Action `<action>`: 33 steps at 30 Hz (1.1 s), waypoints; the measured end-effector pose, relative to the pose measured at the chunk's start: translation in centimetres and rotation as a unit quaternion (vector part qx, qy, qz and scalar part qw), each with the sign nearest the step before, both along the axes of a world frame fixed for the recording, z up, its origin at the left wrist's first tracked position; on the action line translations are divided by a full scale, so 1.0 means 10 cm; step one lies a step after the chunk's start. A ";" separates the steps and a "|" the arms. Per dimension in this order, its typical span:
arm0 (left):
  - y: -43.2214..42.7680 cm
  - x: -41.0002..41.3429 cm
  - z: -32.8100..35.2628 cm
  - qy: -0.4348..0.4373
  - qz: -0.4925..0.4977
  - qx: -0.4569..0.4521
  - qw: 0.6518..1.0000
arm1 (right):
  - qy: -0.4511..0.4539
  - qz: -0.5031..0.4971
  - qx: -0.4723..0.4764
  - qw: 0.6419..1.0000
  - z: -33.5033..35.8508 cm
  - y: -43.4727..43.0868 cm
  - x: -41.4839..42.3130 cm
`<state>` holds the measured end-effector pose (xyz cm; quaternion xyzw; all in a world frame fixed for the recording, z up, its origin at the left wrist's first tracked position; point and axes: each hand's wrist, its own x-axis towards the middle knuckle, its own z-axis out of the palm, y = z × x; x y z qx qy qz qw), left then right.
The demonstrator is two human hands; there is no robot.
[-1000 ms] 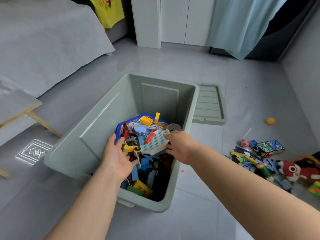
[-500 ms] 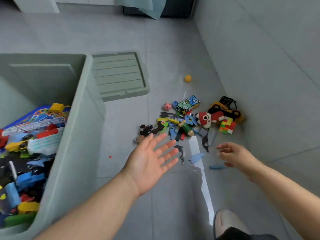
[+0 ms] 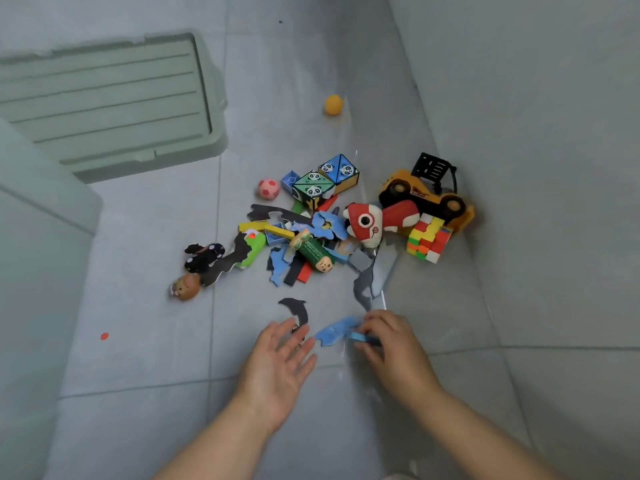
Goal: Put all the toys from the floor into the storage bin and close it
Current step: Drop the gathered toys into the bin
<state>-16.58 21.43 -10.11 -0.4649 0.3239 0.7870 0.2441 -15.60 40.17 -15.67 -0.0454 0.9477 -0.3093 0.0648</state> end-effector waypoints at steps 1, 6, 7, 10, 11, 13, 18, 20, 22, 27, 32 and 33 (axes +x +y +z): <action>0.02 -0.03 -0.03 -0.002 0.016 0.011 1.000 | 0.030 0.039 -0.007 0.999 0.00 -0.06 -0.07; -0.04 -0.10 -0.10 0.005 0.084 0.060 0.995 | 0.051 0.210 0.035 0.976 -0.16 -0.17 -0.37; -0.06 -0.08 -0.11 0.009 0.091 0.064 0.994 | 0.044 0.212 0.039 0.976 -0.18 -0.16 -0.38; -0.12 -0.03 -0.15 0.016 0.094 0.068 0.993 | 0.005 0.144 -0.013 0.990 -0.15 -0.16 -0.35; -0.13 -0.01 -0.17 0.015 0.087 0.069 0.994 | -0.035 0.070 -0.068 0.995 -0.08 -0.23 -0.32; -0.14 0.03 -0.19 0.010 0.067 0.082 0.994 | -0.129 -0.075 -0.223 0.963 0.11 -0.47 -0.23; -0.23 0.11 -0.19 0.023 0.084 0.098 0.991 | -0.172 -0.047 -0.327 0.928 0.52 -0.92 -0.11; -0.33 0.11 -0.19 0.023 0.120 0.079 0.989 | -0.128 -0.079 -0.236 0.960 0.44 -0.85 -0.28; -0.42 0.11 -0.17 0.027 0.147 0.070 0.986 | -0.129 -0.056 -0.081 0.987 0.30 -0.79 -0.44; -0.54 0.14 -0.14 0.061 0.175 0.073 0.980 | -0.123 0.187 0.144 0.964 0.04 -0.98 -0.43; -0.60 0.16 -0.13 0.081 0.173 0.071 0.979 | -0.154 0.046 0.028 0.987 0.11 -0.95 -0.40; -0.59 0.16 -0.13 0.077 0.172 0.074 0.979 | -0.159 -0.004 -0.039 0.987 0.20 -0.95 -0.41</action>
